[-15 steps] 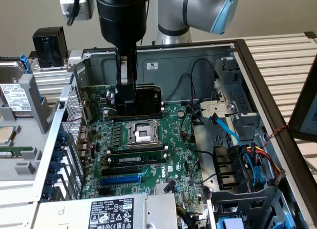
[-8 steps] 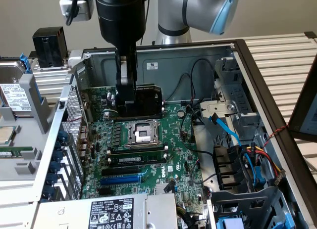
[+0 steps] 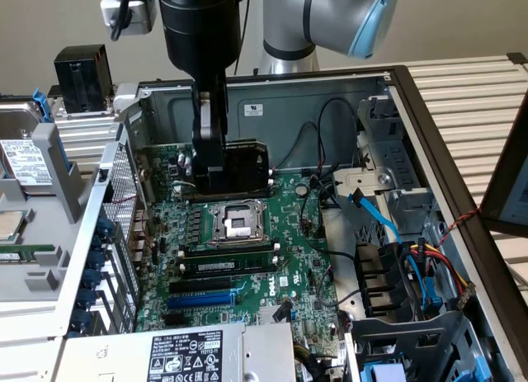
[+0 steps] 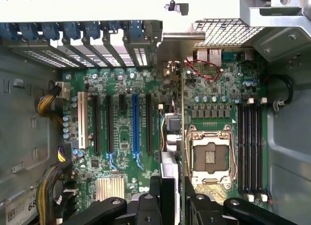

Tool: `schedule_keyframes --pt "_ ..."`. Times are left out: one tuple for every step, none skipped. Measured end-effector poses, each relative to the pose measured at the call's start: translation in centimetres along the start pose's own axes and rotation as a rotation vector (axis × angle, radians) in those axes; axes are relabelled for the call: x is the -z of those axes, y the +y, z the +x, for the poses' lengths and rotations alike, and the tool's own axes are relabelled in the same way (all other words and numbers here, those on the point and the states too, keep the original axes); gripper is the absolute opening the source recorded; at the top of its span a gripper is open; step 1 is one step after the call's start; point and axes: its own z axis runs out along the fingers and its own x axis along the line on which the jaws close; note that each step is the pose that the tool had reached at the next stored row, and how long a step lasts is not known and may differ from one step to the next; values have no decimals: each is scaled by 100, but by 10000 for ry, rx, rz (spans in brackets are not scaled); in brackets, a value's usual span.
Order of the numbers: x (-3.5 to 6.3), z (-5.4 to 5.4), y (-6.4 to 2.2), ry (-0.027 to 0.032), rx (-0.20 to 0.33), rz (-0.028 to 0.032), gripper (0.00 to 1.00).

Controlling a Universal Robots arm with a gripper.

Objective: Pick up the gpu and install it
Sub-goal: 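Insert the gpu into the slot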

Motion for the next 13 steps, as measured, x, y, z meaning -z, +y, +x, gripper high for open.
schedule_keyframes --pt "-7 0 2 4 0 1 28" --pt "-14 0 5 8 0 1 28" --pt "-22 0 8 9 0 1 28" --pt "-31 0 11 8 0 1 28" --pt "-44 1 14 9 0 1 28" --pt "-61 1 20 8 0 1 28" --pt "-79 1 26 10 0 1 28" --pt "-96 2 33 9 0 1 28" --pt "-114 3 42 9 0 1 28" --pt "-130 4 50 8 0 1 28" --pt "-144 6 60 8 0 2 28" --pt "-153 9 69 8 0 1 28" --pt "-161 13 78 10 0 1 28"
